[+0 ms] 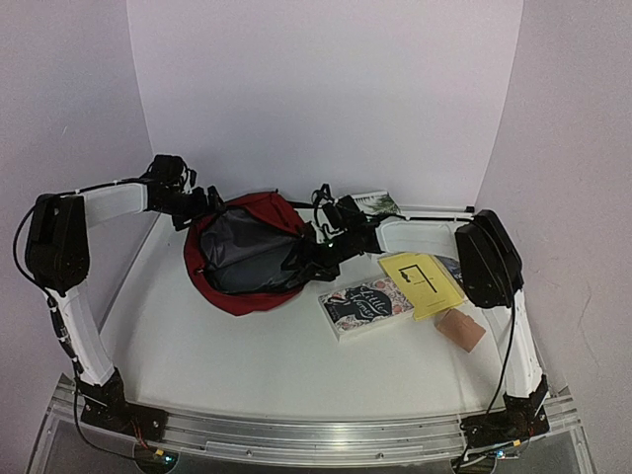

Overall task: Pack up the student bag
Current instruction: Unzip the student bag at the center of the board, then pick up the book from the center of the board.

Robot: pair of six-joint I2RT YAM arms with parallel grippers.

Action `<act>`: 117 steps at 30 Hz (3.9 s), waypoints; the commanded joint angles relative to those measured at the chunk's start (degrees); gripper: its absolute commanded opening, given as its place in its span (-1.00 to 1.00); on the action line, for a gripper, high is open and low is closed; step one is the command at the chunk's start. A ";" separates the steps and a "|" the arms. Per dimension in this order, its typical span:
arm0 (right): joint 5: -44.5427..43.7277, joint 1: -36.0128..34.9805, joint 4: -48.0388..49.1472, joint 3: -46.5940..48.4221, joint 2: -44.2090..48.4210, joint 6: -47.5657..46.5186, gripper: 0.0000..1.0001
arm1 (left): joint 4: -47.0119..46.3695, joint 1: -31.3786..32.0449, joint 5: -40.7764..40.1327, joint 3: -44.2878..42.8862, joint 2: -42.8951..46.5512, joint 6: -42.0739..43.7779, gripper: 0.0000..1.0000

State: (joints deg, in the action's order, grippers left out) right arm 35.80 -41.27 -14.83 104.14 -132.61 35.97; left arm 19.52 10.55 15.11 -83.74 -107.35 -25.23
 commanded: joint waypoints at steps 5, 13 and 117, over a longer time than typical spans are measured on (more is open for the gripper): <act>0.83 3.43 0.65 1.21 5.60 -0.56 0.40 | -0.14 2.58 5.05 2.00 6.08 4.09 0.74; -2.37 3.57 0.68 2.29 2.37 -0.59 0.33 | 1.46 7.47 5.37 -2.55 -1.56 4.82 0.02; -5.77 29.20 -4.32 -2.55 -2.91 -19.62 0.36 | -9.34 21.29 10.89 -25.56 -24.34 -6.36 0.79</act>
State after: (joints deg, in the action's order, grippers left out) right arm 25.32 -9.64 -12.02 106.31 -135.79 14.32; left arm 9.98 30.82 25.28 -103.36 -128.77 -31.23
